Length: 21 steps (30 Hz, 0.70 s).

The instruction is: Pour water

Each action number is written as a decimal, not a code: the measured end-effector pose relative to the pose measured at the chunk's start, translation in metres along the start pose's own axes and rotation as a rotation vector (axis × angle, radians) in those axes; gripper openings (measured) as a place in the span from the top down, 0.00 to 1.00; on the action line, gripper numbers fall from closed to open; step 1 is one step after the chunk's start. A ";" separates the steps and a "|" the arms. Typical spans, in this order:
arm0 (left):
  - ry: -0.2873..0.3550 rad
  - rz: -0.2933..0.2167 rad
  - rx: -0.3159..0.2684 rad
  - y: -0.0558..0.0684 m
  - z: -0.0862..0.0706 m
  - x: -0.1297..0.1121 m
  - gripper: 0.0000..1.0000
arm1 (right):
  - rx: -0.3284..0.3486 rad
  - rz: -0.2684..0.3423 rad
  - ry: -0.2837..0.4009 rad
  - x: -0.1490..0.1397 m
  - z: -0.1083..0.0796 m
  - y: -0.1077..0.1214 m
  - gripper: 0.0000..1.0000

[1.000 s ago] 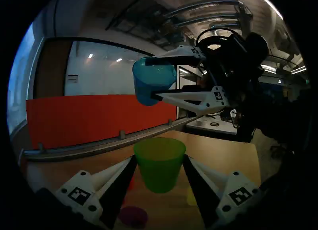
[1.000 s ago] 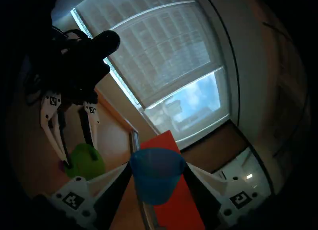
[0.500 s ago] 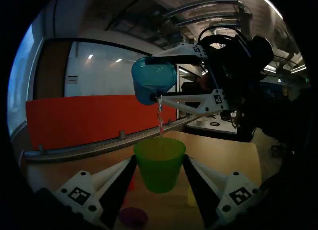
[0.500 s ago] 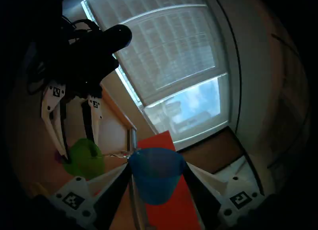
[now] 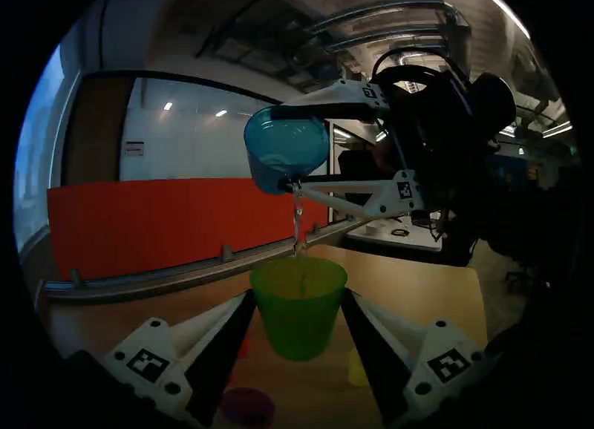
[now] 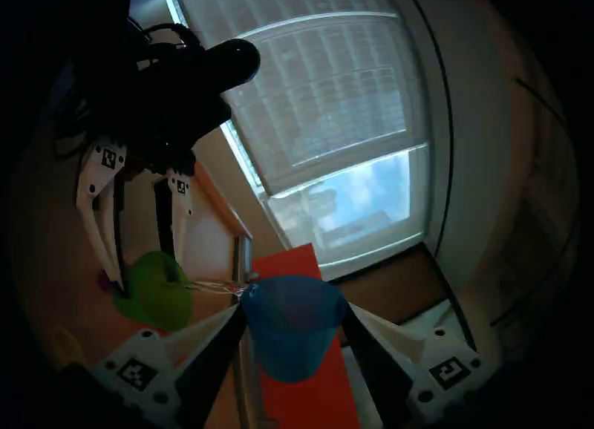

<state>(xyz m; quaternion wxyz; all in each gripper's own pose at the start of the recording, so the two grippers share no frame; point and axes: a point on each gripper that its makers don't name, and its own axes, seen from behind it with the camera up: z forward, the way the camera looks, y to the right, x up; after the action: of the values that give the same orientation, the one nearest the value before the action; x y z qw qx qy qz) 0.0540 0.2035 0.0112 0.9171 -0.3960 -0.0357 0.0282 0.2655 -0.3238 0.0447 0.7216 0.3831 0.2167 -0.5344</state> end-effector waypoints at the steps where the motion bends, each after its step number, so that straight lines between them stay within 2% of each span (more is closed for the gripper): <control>1: 0.000 0.001 0.001 0.000 0.000 0.000 0.16 | 0.000 -0.002 0.000 0.000 0.000 0.000 0.09; 21: -0.005 0.024 -0.003 0.004 0.000 0.002 0.16 | -0.016 -0.069 -0.005 0.002 0.002 0.006 0.09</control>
<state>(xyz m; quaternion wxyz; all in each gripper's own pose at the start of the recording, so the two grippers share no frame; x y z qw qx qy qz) 0.0556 0.2065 0.0085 0.9161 -0.3975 -0.0334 0.0402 0.2715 -0.3255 0.0464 0.7062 0.3682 0.2322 -0.5584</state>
